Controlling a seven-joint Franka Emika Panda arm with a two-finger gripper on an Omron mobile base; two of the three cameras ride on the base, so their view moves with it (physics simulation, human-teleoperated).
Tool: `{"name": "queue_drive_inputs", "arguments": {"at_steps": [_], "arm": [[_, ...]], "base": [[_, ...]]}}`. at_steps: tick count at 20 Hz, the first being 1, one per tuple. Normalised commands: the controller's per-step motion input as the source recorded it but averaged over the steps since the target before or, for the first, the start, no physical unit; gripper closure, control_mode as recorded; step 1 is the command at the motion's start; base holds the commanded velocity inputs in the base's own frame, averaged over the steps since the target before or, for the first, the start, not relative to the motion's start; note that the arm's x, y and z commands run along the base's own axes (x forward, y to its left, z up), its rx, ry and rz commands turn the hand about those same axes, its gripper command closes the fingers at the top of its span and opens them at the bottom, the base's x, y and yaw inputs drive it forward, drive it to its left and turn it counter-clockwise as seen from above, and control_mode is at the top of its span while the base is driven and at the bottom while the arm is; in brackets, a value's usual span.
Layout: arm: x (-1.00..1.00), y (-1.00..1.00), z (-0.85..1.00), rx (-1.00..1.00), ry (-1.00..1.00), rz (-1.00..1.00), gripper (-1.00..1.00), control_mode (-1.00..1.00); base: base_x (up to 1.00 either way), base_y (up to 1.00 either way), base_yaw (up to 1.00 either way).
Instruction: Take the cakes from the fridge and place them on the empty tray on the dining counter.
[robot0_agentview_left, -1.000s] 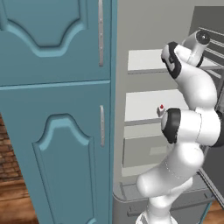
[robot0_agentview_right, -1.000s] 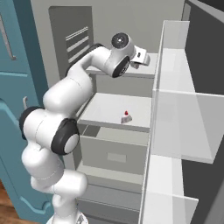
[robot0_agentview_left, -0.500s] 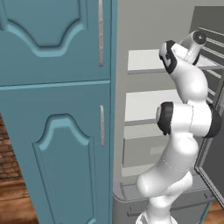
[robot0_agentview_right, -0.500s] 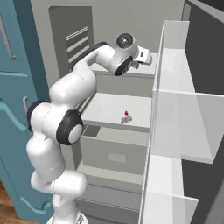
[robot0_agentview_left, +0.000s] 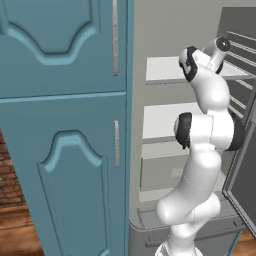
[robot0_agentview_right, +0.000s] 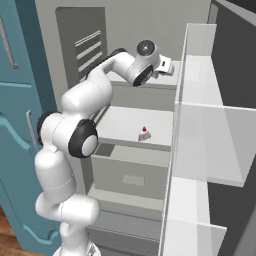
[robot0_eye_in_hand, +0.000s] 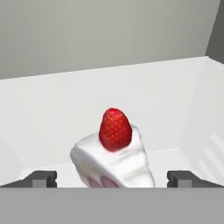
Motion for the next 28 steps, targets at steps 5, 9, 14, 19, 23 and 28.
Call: {"name": "queue_drive_inputs", "arguments": {"at_steps": [5,9,14,19,23,28], "arm": [[0.33,0.0,-0.11,0.0,0.01,0.03,-1.0,-1.0],[0.24,0.0,-0.15,0.0,0.01,0.03,1.0,-1.0],[0.08,0.0,-0.1,0.0,0.0,0.03,1.0,-1.0],[-0.02,0.03,-0.03,0.0,0.0,0.02,1.0,-1.0],[-0.4,0.24,0.0,0.0,-0.02,0.0,1.0,-1.0],[-0.8,0.45,0.0,0.0,-0.07,0.0,1.0,-1.0]], "base": [[0.0,0.0,0.0],[0.0,0.0,0.0],[0.0,0.0,0.0],[0.0,0.0,0.0],[0.0,0.0,0.0],[0.0,0.0,0.0]]}}
